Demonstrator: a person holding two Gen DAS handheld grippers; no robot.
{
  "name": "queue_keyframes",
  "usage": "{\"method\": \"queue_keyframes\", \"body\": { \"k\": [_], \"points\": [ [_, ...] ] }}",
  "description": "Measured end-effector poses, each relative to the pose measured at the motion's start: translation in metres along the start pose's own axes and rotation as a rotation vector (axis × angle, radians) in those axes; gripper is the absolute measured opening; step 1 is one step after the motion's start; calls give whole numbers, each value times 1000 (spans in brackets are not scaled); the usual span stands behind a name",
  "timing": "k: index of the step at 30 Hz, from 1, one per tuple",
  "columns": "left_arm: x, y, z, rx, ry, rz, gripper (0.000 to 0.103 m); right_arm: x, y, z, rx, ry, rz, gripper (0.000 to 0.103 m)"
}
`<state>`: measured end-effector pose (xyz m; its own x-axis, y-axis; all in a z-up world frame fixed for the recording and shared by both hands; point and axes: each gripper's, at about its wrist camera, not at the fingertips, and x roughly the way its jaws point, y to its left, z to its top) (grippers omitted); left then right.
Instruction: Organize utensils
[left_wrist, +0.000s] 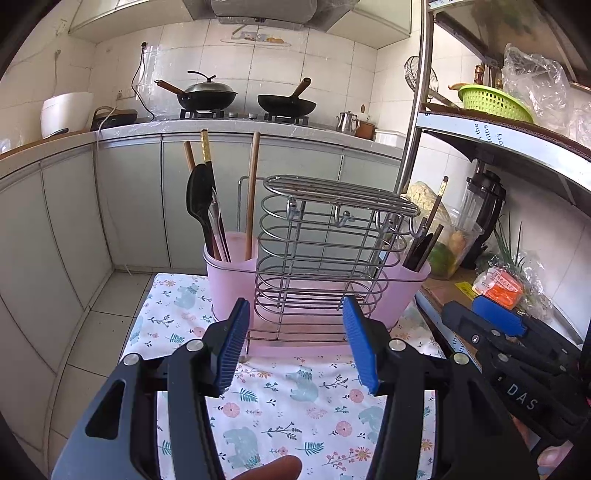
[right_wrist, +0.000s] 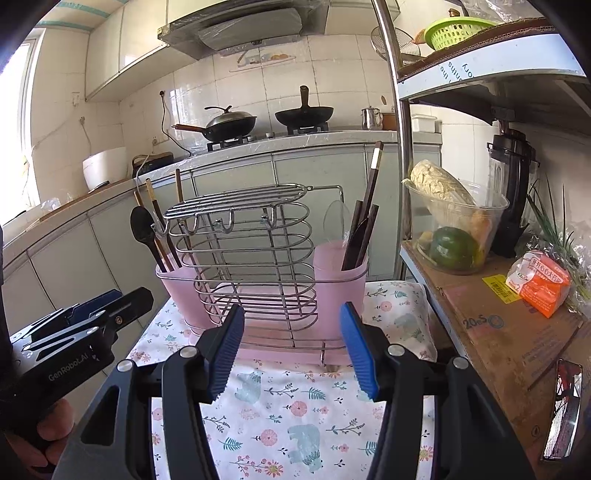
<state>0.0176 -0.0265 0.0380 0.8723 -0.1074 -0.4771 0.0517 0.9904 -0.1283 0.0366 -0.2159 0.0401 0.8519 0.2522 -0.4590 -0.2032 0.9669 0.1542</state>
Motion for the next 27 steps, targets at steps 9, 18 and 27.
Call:
{"method": "queue_keyframes", "body": {
  "k": [9, 18, 27],
  "points": [
    [0, 0, -1, -3, 6, -3, 53, 1, 2, 0, -8, 2, 1, 53],
    [2, 1, -3, -3, 11, 0, 53, 2, 3, -1, -12, 6, 4, 53],
    [2, 1, -3, -2, 9, -3, 53, 2, 5, -1, -20, 5, 7, 53]
  ]
}}
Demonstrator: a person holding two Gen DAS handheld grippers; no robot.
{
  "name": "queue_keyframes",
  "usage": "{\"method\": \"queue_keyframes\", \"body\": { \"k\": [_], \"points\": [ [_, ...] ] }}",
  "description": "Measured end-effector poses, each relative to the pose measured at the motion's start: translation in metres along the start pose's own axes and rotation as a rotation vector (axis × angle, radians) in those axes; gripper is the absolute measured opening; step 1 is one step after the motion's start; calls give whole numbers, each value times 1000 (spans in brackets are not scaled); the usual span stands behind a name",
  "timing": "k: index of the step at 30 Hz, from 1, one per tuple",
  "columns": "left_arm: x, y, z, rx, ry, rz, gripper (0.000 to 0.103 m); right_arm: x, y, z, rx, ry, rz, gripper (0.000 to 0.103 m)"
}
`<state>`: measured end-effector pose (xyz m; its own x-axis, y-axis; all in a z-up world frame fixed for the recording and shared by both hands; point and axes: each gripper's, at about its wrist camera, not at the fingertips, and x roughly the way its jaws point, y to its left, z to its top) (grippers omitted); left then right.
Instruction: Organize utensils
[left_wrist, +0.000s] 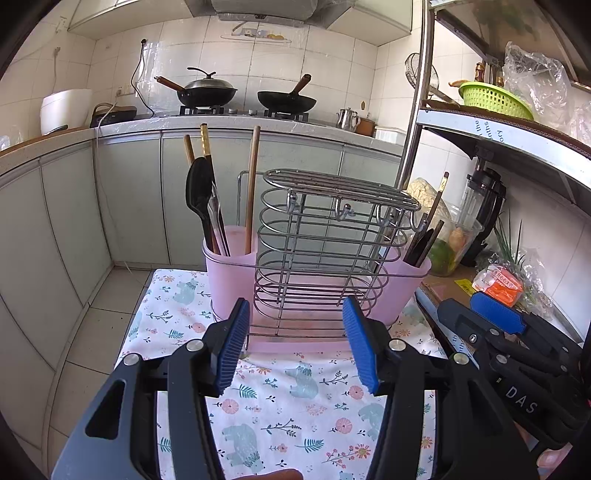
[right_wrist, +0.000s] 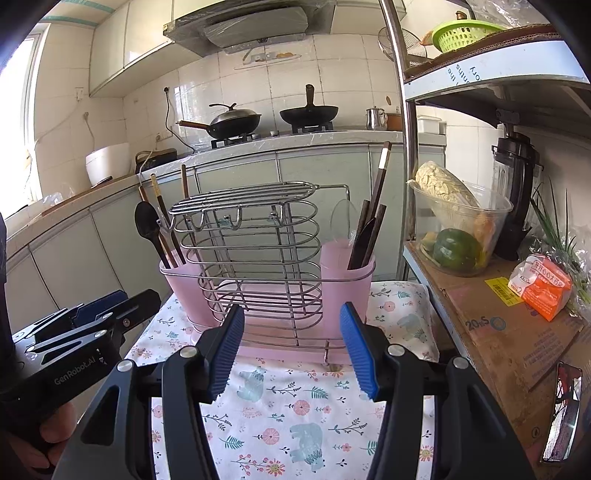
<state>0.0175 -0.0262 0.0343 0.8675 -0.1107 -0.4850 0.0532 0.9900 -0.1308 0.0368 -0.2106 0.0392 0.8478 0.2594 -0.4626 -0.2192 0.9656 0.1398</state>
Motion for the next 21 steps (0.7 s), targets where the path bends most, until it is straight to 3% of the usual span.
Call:
{"method": "queue_keyframes", "body": {
  "k": [21],
  "points": [
    [-2, -1, -1, 3, -1, -2, 53, -1, 4, -1, -19, 4, 9, 53]
  ]
}}
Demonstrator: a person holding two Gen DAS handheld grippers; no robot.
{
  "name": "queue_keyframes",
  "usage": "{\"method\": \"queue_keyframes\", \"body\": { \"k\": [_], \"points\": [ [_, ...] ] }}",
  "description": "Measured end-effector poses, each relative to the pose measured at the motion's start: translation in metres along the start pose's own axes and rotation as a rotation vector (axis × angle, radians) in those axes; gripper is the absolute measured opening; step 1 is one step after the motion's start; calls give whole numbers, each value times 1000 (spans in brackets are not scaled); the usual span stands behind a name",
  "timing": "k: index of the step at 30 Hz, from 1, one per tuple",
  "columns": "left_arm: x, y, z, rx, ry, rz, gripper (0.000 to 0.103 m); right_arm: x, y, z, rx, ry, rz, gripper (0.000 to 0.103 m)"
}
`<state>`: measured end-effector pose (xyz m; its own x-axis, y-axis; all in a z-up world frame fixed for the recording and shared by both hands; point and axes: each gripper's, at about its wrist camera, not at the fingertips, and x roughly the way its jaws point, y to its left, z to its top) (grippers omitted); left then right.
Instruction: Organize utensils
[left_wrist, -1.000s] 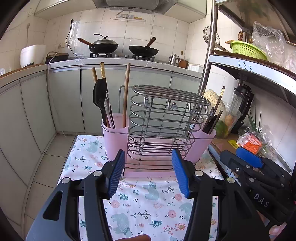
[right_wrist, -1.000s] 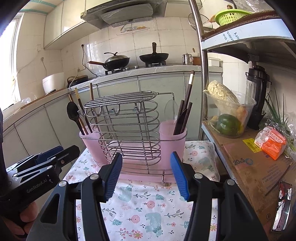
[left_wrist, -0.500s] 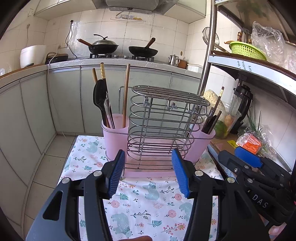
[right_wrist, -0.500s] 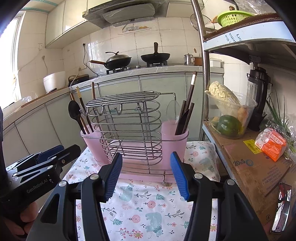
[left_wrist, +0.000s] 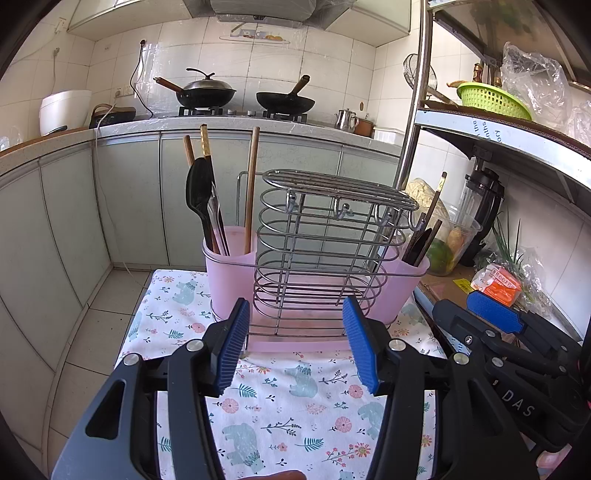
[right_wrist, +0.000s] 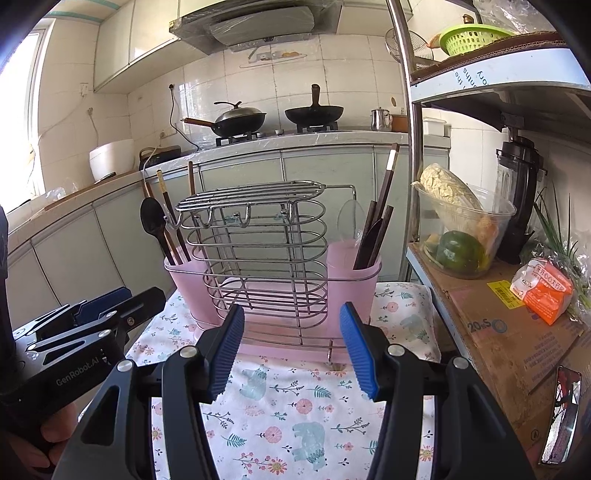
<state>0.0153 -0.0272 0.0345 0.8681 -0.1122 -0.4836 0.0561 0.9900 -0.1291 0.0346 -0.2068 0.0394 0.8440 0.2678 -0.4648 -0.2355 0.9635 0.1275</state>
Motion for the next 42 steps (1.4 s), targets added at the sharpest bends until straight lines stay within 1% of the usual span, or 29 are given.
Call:
{"method": "queue_keyframes", "body": {
  "k": [42],
  "points": [
    [3, 2, -4, -4, 9, -4, 53, 5, 0, -2, -8, 12, 1, 53]
  ]
}}
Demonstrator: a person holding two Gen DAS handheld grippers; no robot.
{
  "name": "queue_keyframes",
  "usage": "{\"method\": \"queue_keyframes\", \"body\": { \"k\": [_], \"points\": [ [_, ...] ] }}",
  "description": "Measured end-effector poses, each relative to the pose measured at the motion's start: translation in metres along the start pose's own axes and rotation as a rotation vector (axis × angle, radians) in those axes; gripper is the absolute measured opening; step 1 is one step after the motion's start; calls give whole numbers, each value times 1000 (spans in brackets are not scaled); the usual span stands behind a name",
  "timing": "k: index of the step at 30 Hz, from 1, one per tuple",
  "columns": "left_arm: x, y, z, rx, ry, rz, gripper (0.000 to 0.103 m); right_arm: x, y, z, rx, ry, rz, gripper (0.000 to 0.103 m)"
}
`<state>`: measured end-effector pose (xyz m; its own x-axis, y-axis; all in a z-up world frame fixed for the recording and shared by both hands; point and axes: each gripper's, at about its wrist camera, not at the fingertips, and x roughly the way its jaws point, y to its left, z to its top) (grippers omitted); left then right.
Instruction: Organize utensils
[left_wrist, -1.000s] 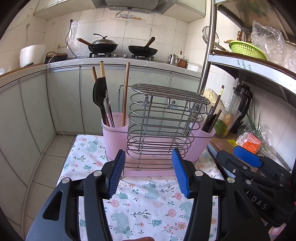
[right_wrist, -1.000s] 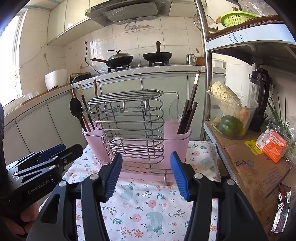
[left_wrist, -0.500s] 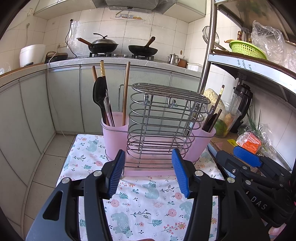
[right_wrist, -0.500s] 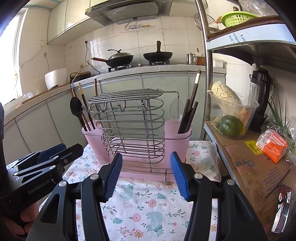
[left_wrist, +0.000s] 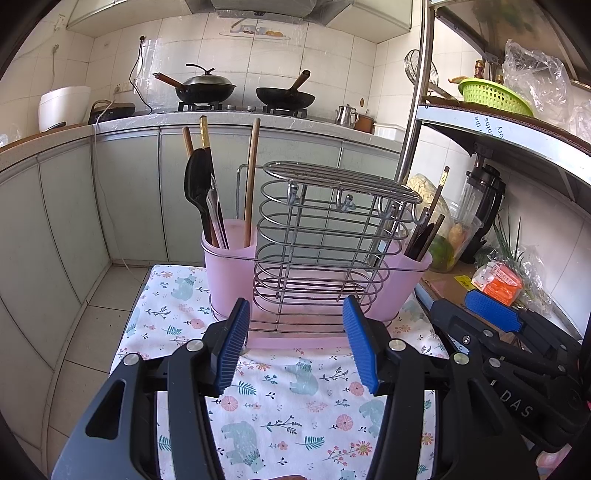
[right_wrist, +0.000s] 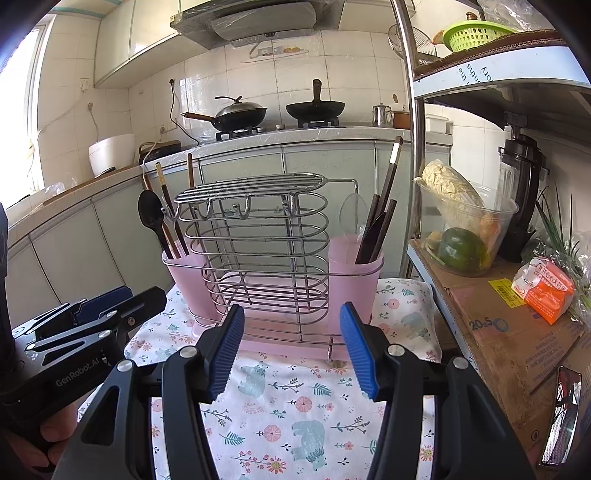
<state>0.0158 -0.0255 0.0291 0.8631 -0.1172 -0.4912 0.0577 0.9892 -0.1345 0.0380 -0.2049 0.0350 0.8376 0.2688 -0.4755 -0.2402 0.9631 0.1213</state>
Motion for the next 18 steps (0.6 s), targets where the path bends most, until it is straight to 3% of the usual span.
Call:
{"method": "queue_keyframes", "body": {
  "k": [18],
  "points": [
    [10, -2, -4, -2, 25, -1, 53, 9, -3, -3, 0, 19, -1, 53]
  ]
}}
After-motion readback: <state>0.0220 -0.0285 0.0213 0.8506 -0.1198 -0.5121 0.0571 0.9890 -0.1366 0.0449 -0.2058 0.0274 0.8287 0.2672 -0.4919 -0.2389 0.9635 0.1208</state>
